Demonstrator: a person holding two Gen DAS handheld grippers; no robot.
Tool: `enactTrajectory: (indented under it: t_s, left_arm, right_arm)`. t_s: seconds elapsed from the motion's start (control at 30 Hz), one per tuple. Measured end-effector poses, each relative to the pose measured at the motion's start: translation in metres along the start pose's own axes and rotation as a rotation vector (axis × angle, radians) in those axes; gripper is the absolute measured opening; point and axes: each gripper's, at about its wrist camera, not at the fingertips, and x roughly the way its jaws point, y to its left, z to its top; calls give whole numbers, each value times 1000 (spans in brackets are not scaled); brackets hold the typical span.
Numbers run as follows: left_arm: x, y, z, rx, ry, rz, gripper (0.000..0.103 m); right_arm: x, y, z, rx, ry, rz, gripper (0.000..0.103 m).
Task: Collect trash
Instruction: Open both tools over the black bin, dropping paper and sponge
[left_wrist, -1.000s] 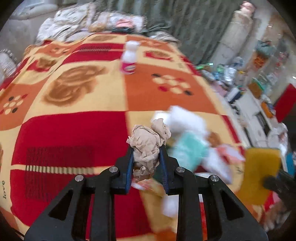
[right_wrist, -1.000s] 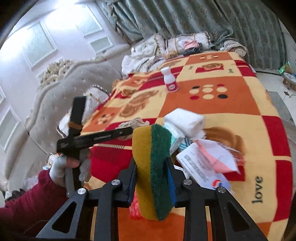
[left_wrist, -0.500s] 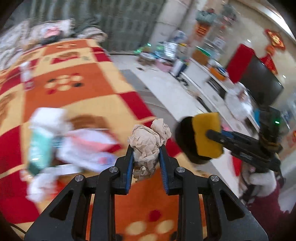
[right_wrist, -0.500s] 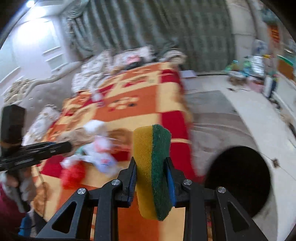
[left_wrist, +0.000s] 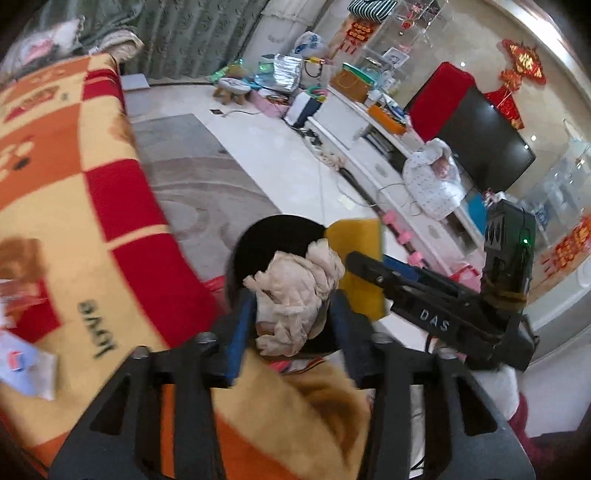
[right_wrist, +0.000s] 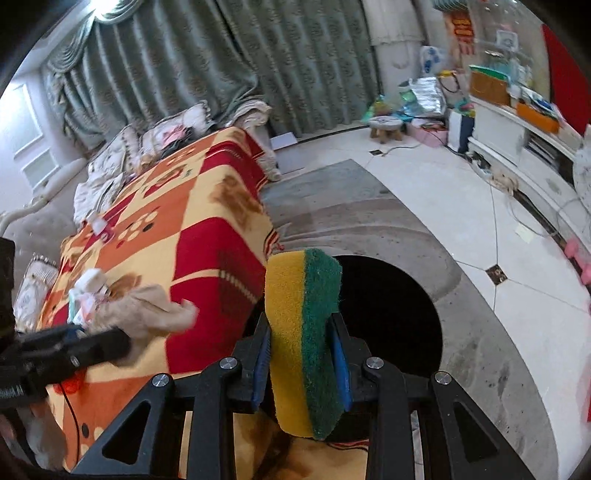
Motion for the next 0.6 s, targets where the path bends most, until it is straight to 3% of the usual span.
enactTrajectory:
  t_s: [0.03, 0.07, 0.23, 0.6]
  left_arm:
    - [4, 0, 1, -10, 2, -15, 54]
    - [8, 1, 2, -25, 10, -27, 57]
    - [12, 10, -1, -56, 37, -7, 58]
    - [-48, 41, -35, -30, -60, 268, 58]
  right_arm:
    - [0, -4, 2, 16, -10, -5, 43]
    - [0, -6, 2, 29, -21, -7, 46]
    - [0, -4, 2, 35, -42, -22, 51]
    - [11, 29, -11, -8, -6, 31, 52]
